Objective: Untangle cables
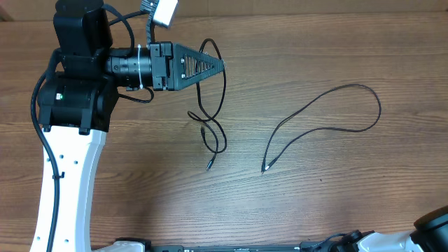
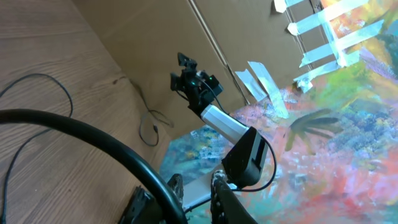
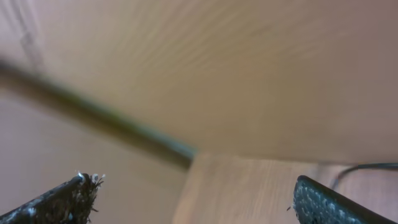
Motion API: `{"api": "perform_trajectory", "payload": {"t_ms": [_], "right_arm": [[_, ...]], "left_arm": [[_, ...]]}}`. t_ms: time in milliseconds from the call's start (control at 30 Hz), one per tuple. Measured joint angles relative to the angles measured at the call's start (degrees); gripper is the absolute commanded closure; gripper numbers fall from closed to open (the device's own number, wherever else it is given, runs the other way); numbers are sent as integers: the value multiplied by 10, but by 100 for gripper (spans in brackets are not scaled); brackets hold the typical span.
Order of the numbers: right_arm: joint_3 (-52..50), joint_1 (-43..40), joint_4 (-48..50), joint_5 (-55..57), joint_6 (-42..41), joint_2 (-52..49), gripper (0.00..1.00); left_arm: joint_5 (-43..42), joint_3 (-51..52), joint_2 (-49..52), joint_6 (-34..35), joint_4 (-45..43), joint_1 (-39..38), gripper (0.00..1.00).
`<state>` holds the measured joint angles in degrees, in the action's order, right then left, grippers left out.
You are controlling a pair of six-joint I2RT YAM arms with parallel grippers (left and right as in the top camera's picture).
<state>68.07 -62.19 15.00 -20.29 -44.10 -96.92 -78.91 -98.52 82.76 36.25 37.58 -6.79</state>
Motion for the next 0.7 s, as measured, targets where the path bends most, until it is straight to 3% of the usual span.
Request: {"api": "perform_trajectory", "payload": {"t_ms": [233,467,700], "right_arm": [[0,49,-37,-157,18,0,0],[2,203,-182,-284,147,0,0],[2,370,-357,-214,217,0,0]], "left_arm": [[-35,0,0,-5,1,0,85],[-25,0,0,-21,-7,0,87],[34,0,0,-41,5,14,87]]}}
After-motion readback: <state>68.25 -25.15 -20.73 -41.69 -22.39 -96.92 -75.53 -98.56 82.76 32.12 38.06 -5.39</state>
